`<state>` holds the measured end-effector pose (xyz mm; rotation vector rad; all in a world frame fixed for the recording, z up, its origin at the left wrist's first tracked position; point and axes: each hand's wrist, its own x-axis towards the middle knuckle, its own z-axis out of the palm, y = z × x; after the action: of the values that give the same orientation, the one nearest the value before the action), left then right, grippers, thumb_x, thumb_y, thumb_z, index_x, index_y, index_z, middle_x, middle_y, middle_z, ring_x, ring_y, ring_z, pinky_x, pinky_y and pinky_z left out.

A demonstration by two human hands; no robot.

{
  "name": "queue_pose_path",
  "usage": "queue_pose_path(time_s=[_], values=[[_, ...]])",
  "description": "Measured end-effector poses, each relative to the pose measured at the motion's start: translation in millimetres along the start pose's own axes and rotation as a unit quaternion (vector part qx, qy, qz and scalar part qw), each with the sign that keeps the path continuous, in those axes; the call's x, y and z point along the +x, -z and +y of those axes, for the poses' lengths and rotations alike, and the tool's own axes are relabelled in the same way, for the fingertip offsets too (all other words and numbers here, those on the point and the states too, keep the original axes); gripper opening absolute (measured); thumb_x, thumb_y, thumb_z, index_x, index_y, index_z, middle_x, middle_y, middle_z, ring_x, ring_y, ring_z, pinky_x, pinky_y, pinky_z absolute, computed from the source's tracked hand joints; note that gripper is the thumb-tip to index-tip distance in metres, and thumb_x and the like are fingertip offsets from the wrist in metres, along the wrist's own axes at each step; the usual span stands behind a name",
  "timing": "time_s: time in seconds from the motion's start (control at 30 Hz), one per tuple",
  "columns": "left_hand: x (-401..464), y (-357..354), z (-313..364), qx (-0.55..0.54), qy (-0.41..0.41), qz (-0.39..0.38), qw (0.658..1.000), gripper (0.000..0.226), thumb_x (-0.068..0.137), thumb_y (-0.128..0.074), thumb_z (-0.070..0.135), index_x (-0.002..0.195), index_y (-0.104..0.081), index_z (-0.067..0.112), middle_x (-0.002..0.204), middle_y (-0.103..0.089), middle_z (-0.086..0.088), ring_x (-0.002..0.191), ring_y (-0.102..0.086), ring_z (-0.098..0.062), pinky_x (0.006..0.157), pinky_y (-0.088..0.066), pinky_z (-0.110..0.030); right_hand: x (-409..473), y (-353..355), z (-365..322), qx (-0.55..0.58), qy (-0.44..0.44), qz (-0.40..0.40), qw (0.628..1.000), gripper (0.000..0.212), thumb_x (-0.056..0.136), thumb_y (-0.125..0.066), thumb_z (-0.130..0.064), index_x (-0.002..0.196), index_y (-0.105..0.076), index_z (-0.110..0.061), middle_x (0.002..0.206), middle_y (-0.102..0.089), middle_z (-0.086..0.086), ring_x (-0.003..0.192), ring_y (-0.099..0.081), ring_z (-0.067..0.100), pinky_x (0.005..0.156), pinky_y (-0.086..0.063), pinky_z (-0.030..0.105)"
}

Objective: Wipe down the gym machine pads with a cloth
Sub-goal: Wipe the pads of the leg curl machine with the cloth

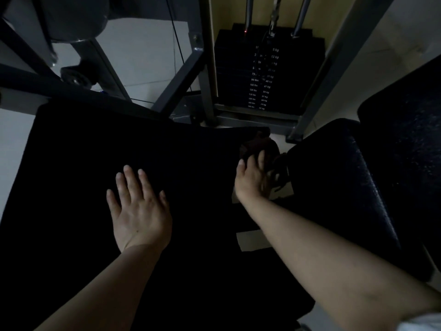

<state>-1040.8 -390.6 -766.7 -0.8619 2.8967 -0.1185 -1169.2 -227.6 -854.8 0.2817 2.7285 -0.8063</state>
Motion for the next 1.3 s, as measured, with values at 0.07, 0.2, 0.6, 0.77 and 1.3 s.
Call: queue_pose_path(time_s=[0.07, 0.2, 0.6, 0.77, 1.3], values=[[0, 1, 0, 0.001, 0.001, -0.001, 1.0, 0.064, 0.098, -0.011, 0.041, 0.151, 0.003, 0.01, 0.159, 0.014, -0.01, 0.146, 0.015, -0.023, 0.117, 0.006, -0.043, 30, 11, 4, -0.008, -0.008, -0.007, 1.0, 0.05, 0.1, -0.024, -0.045, 0.142, -0.038, -0.022, 0.16, -0.004, -0.006, 0.142, -0.016, 0.038, 0.116, -0.01, 0.051], [2, -2, 0, 0.006, 0.001, -0.002, 1.0, 0.064, 0.097, -0.008, 0.042, 0.151, 0.007, 0.011, 0.158, 0.017, -0.01, 0.145, 0.017, -0.024, 0.116, 0.008, -0.042, 60, 28, 18, 0.042, 0.007, -0.02, 0.999, 0.051, 0.102, -0.027, -0.043, 0.146, -0.034, -0.018, 0.16, -0.009, -0.002, 0.144, -0.014, 0.026, 0.116, -0.017, 0.039], [2, -2, 1, 0.014, 0.001, -0.006, 1.0, 0.063, 0.098, -0.01, 0.041, 0.151, 0.006, 0.011, 0.159, 0.016, -0.011, 0.146, 0.015, -0.025, 0.117, 0.006, -0.043, -35, -4, -33, 0.303, -0.182, 0.073, 0.933, 0.05, 0.098, -0.035, 0.002, 0.146, -0.024, 0.001, 0.159, 0.007, 0.015, 0.145, -0.013, 0.026, 0.112, -0.018, 0.026], [2, -3, 0, 0.013, 0.002, -0.005, 1.0, 0.063, 0.098, -0.009, 0.042, 0.151, 0.005, 0.011, 0.158, 0.016, -0.012, 0.146, 0.015, -0.025, 0.117, 0.007, -0.043, -62, 17, -45, 0.203, -0.104, -0.03, 0.973, 0.023, 0.099, -0.036, -0.002, 0.117, -0.049, 0.001, 0.159, 0.004, 0.012, 0.138, -0.034, 0.029, 0.102, -0.036, 0.029], [1, -4, -2, 0.003, -0.009, -0.002, 1.0, 0.064, 0.098, -0.008, 0.042, 0.151, 0.006, 0.01, 0.158, 0.016, -0.013, 0.145, 0.017, -0.026, 0.117, 0.009, -0.043, -179, 76, -15, -0.3, 0.252, -0.303, 0.869, 0.059, 0.099, -0.022, -0.054, 0.135, -0.046, -0.015, 0.16, 0.0, 0.008, 0.14, -0.021, 0.038, 0.117, 0.0, 0.05]])
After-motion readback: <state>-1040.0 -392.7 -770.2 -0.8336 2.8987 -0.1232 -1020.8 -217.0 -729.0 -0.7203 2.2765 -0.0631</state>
